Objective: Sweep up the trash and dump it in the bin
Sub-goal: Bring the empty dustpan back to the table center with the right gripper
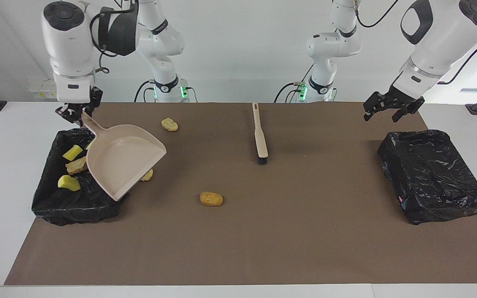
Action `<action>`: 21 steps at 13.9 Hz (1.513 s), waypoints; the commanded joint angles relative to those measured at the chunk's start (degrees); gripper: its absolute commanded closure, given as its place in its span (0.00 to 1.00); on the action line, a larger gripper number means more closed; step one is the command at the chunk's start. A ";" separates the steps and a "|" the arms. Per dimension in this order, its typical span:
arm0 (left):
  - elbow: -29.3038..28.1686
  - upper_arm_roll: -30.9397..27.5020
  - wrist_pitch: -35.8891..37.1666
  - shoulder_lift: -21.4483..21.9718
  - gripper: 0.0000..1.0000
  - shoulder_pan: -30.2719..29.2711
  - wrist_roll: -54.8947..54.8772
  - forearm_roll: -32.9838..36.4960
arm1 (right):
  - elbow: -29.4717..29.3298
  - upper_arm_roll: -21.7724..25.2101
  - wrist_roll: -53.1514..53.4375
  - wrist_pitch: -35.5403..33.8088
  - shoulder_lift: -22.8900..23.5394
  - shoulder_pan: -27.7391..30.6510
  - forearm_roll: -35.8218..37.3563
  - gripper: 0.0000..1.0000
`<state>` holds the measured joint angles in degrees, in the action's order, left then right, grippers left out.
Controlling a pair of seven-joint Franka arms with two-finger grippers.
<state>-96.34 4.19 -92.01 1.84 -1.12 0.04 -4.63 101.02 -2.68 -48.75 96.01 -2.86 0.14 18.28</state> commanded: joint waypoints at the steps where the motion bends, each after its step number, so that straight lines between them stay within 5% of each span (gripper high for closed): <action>1: -1.48 0.47 -0.01 1.41 0.00 -0.64 0.23 0.68 | 1.11 -0.22 13.19 -0.56 -1.01 -3.29 -5.08 1.00; 6: -1.74 0.47 -0.45 1.41 0.00 -0.73 0.23 0.59 | -0.20 -0.30 47.45 2.33 3.38 -12.60 -13.61 1.00; 11: -1.83 0.47 -0.45 1.50 0.00 -0.64 0.23 0.59 | -2.84 -0.22 69.54 8.74 10.06 -23.32 -17.22 1.00; 21: -3.24 0.47 -0.98 1.94 0.00 -0.73 0.05 0.59 | -23.31 0.40 87.75 14.90 33.96 -34.76 -13.81 1.00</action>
<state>-97.25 4.18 -92.10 1.92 -1.12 0.04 -4.63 83.88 -2.88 35.75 109.69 25.34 -33.26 2.61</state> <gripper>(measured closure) 0.000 0.678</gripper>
